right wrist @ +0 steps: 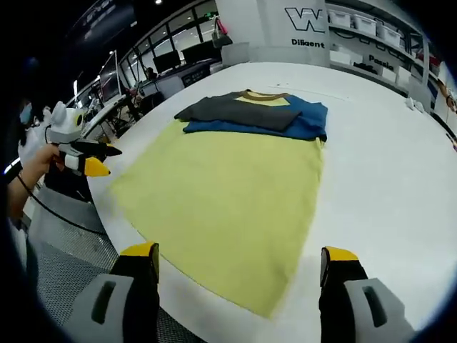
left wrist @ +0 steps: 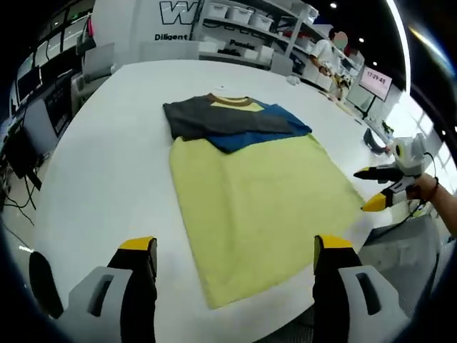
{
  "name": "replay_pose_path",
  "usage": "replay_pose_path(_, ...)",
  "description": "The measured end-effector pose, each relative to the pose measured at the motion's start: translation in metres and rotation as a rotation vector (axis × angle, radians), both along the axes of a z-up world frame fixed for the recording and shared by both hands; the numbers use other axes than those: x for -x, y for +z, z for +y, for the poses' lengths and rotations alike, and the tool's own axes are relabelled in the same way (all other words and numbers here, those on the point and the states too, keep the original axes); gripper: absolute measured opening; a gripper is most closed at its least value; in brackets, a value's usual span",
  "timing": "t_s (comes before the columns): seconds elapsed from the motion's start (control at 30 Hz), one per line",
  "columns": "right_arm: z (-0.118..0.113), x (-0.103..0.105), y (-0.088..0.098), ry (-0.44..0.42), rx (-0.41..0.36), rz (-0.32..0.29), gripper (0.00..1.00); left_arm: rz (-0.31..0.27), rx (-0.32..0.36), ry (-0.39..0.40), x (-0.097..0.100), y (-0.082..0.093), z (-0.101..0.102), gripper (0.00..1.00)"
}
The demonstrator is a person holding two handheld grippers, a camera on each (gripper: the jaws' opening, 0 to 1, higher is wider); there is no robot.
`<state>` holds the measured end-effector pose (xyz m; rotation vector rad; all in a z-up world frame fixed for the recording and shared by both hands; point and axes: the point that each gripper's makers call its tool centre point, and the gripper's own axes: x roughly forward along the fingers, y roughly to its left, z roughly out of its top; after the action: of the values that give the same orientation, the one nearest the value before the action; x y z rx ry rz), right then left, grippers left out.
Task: Fold the garment on the visible template until the final outline fits inside the template.
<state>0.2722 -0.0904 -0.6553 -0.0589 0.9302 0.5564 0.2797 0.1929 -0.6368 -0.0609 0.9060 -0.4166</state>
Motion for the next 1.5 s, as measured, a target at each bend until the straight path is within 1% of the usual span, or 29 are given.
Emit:
replay_pose_path(0.03, -0.001, 0.002, 0.0, -0.005, 0.002, 0.001, 0.91, 0.004, -0.003, -0.003, 0.003, -0.002, 0.0, 0.86)
replay_pose_path(0.07, -0.001, 0.002, 0.0, -0.007, 0.003, 0.0, 0.89, 0.026, 0.001, 0.011, 0.007, -0.004, 0.002, 0.85)
replay_pose_path(0.17, -0.004, 0.006, -0.001, -0.022, 0.008, 0.013, 0.84, 0.044, 0.002, 0.032, 0.013, -0.009, 0.005, 0.82)
replay_pose_path(0.23, -0.005, 0.008, -0.002, -0.031, 0.008, 0.017, 0.81, 0.054, -0.003, 0.031, 0.017, -0.01, 0.004, 0.8)
replay_pose_path(0.27, -0.006, 0.008, -0.002, -0.038, 0.007, 0.021, 0.79, 0.064, -0.004, 0.036, 0.019, -0.011, 0.005, 0.8)
replay_pose_path(0.3, -0.01, 0.009, -0.004, -0.07, 0.01, 0.029, 0.76, 0.066, -0.012, 0.038, 0.02, -0.012, 0.005, 0.8)
replay_pose_path(0.33, -0.011, 0.011, -0.004, -0.069, 0.017, 0.034, 0.72, 0.076, -0.031, 0.05, 0.022, -0.015, 0.008, 0.81)
replay_pose_path(0.37, -0.014, 0.011, -0.005, -0.077, 0.033, 0.033, 0.67, 0.089, -0.032, 0.049, 0.024, -0.016, 0.007, 0.79)
replay_pose_path(0.43, -0.015, 0.015, -0.008, -0.059, 0.066, 0.031, 0.63, 0.112, -0.006, 0.072, 0.027, -0.02, 0.005, 0.72)
replay_pose_path(0.47, -0.014, 0.016, -0.009, -0.062, 0.065, 0.038, 0.59, 0.114, -0.002, 0.079, 0.028, -0.021, 0.005, 0.68)
replay_pose_path(0.5, -0.016, 0.017, -0.012, -0.069, 0.07, 0.049, 0.57, 0.118, -0.006, 0.086, 0.029, -0.023, 0.005, 0.64)
replay_pose_path(0.57, -0.016, 0.019, -0.013, -0.069, 0.076, 0.052, 0.52, 0.135, -0.013, 0.113, 0.031, -0.025, 0.008, 0.57)
replay_pose_path(0.6, -0.018, 0.02, -0.013, -0.068, 0.085, 0.057, 0.5, 0.136, -0.013, 0.105, 0.032, -0.026, 0.007, 0.54)
replay_pose_path(0.63, -0.019, 0.02, -0.012, -0.078, 0.084, 0.049, 0.48, 0.155, -0.024, 0.105, 0.035, -0.028, 0.008, 0.52)
replay_pose_path(0.7, -0.022, 0.021, -0.014, -0.092, 0.085, 0.063, 0.43, 0.151, -0.05, 0.094, 0.037, -0.031, 0.009, 0.52)
replay_pose_path(0.77, -0.025, 0.022, -0.017, -0.105, 0.093, 0.073, 0.34, 0.167, -0.067, 0.103, 0.039, -0.034, 0.012, 0.51)
replay_pose_path(0.8, -0.027, 0.022, -0.017, -0.105, 0.098, 0.071, 0.31, 0.151, -0.07, 0.105, 0.038, -0.033, 0.013, 0.5)
replay_pose_path(0.87, -0.029, 0.022, -0.017, -0.119, 0.102, 0.073, 0.29, 0.154, -0.067, 0.122, 0.038, -0.032, 0.015, 0.46)
replay_pose_path(0.9, -0.03, 0.022, -0.018, -0.126, 0.096, 0.077, 0.27, 0.158, -0.045, 0.144, 0.037, -0.032, 0.016, 0.45)
replay_pose_path(1.0, -0.032, 0.024, -0.02, -0.139, 0.094, 0.095, 0.22, 0.179, -0.024, 0.166, 0.04, -0.032, 0.015, 0.36)
replay_pose_path(1.07, -0.032, 0.026, -0.02, -0.139, 0.101, 0.101, 0.18, 0.174, -0.037, 0.172, 0.04, -0.033, 0.016, 0.31)
replay_pose_path(1.17, -0.035, 0.029, -0.021, -0.148, 0.115, 0.117, 0.08, 0.2, -0.051, 0.194, 0.042, -0.036, 0.02, 0.23)
replay_pose_path(1.23, -0.038, 0.03, -0.023, -0.152, 0.127, 0.126, 0.05, 0.219, -0.054, 0.204, 0.044, -0.037, 0.021, 0.18)
replay_pose_path(1.27, -0.039, 0.03, -0.024, -0.159, 0.126, 0.127, 0.02, 0.209, -0.058, 0.21, 0.043, -0.037, 0.022, 0.16)
replay_pose_path(1.3, -0.04, 0.029, -0.023, -0.17, 0.123, 0.126, 0.0, 0.212, -0.065, 0.216, 0.043, -0.038, 0.023, 0.13)
replay_pose_path(1.33, -0.041, 0.029, -0.022, -0.174, 0.12, 0.125, 0.0, 0.218, -0.073, 0.22, 0.043, -0.038, 0.024, 0.07)
replay_pose_path(1.37, -0.041, 0.029, -0.022, -0.177, 0.116, 0.128, 0.0, 0.216, -0.079, 0.22, 0.043, -0.04, 0.025, 0.03)
replay_pose_path(1.4, -0.041, 0.029, -0.022, -0.176, 0.115, 0.131, 0.0, 0.214, -0.087, 0.228, 0.042, -0.041, 0.027, 0.02)
replay_pose_path(1.5, -0.04, 0.03, -0.022, -0.17, 0.119, 0.131, 0.0, 0.216, -0.079, 0.229, 0.042, -0.041, 0.027, 0.04)
